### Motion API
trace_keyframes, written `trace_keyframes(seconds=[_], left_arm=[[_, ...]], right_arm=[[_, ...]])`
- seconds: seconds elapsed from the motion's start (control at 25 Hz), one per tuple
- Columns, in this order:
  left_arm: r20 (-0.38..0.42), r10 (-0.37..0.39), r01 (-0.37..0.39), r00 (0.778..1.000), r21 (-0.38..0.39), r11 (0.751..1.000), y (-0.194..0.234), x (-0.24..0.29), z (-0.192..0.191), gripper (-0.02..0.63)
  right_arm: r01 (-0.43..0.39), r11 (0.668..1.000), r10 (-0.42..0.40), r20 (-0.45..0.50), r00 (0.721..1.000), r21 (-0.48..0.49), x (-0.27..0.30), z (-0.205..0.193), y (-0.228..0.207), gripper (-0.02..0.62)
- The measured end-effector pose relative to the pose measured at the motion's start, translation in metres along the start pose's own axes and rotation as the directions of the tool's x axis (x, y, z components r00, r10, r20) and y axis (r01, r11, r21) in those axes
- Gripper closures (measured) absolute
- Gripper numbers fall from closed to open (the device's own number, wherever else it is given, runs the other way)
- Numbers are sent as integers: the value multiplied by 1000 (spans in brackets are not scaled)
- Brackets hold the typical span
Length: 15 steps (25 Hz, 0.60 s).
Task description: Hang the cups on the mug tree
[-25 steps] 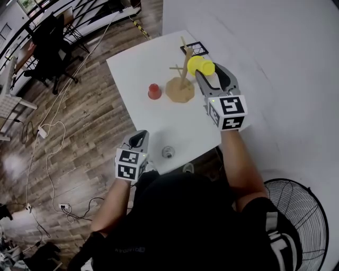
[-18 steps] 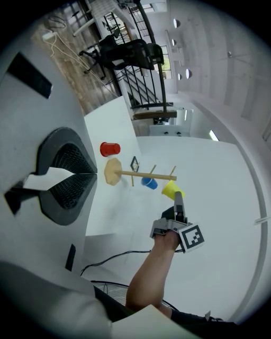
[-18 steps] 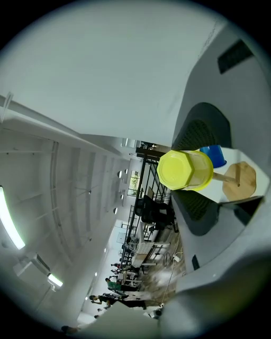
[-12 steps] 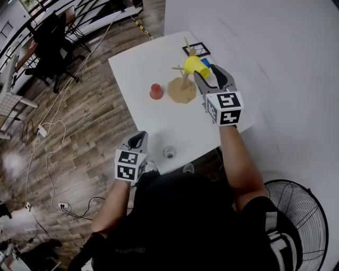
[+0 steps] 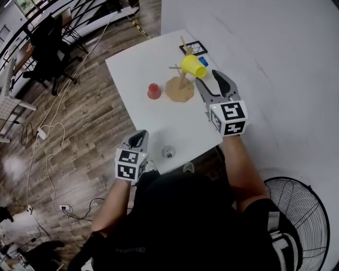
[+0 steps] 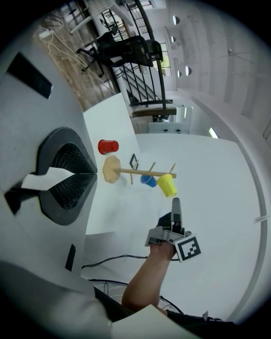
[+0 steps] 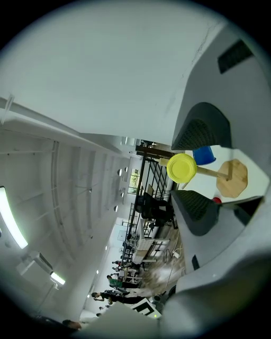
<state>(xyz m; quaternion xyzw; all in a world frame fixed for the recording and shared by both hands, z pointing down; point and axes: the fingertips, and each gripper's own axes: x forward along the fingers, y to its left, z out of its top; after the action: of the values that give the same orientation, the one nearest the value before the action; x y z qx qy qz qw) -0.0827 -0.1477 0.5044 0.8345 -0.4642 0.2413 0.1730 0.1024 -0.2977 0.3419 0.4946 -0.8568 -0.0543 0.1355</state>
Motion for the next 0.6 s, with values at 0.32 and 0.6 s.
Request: trace_keyframes(seconds=[0.32,0.6], left_arm=[[17,4,-4,1000,5,1000,2,-1,7,591],[32,4,-4,999,15,1000,4,-2,14,591]], right_arm=[[-35,985,40,-24,999,171,-39,-42,9,450],[-99,926,158,-137,978,364,-60,-109,55,471]])
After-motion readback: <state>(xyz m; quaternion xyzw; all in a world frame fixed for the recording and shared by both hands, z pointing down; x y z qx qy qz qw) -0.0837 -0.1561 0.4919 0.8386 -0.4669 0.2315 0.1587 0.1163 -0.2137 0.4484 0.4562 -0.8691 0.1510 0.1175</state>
